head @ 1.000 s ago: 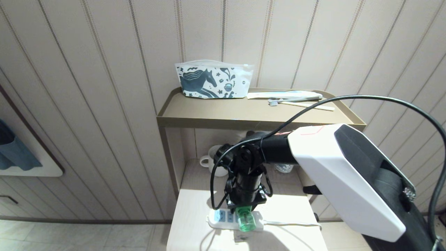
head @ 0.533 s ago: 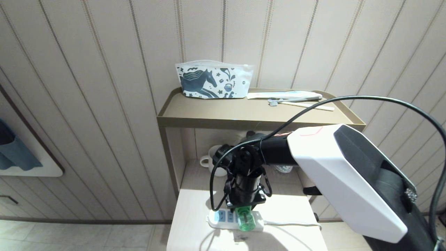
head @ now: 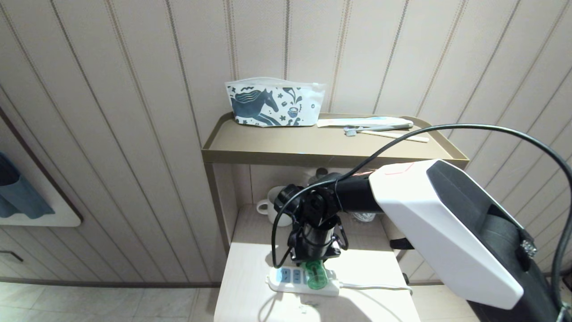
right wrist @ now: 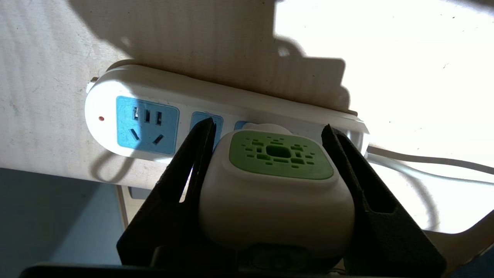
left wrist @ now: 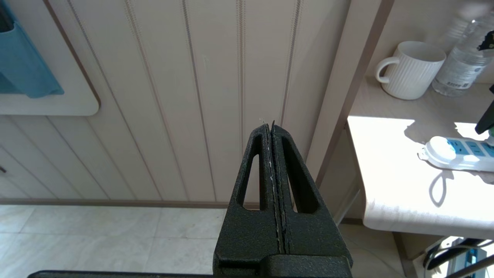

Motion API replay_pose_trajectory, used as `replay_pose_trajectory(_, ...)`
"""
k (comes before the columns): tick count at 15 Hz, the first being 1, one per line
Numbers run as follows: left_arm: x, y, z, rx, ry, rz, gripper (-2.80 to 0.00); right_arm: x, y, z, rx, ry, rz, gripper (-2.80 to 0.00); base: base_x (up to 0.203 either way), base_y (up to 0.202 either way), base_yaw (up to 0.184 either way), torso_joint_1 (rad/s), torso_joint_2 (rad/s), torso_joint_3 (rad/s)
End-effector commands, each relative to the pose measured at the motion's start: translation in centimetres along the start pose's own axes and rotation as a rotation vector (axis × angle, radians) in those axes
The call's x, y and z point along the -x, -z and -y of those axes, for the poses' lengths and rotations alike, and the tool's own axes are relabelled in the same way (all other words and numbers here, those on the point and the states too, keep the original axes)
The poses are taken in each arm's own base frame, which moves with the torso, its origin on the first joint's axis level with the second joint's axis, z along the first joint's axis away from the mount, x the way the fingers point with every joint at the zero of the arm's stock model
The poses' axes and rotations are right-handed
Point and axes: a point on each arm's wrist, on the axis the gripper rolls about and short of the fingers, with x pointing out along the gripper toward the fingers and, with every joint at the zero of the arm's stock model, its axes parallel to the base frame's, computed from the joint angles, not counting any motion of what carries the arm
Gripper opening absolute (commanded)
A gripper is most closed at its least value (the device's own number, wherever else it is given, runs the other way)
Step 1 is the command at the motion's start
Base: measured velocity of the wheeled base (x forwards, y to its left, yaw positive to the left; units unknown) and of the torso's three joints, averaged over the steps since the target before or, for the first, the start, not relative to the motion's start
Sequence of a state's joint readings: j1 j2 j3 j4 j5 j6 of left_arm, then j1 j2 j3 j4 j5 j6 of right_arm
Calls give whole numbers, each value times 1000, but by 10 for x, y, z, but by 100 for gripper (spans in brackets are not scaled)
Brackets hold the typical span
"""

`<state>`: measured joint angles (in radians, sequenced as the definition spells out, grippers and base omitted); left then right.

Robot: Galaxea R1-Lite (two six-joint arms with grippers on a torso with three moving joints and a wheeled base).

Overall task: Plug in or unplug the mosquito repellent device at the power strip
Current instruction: Insert the plug into the socket

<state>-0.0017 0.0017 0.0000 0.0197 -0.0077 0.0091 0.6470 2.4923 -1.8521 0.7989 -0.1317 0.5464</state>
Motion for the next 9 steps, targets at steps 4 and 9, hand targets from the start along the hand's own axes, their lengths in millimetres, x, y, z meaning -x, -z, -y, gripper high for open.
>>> replay_pose_trajectory(4, 0, 0, 0, 0, 0, 0, -280, -15, 8, 2, -3, 55, 75, -280, 0, 0, 0, 0, 0, 0)
replay_pose_trajectory(9, 0, 0, 0, 0, 0, -2, -280, -14, 15, 4, -9, 53, 127, -280, 0, 0, 0, 0, 0, 0)
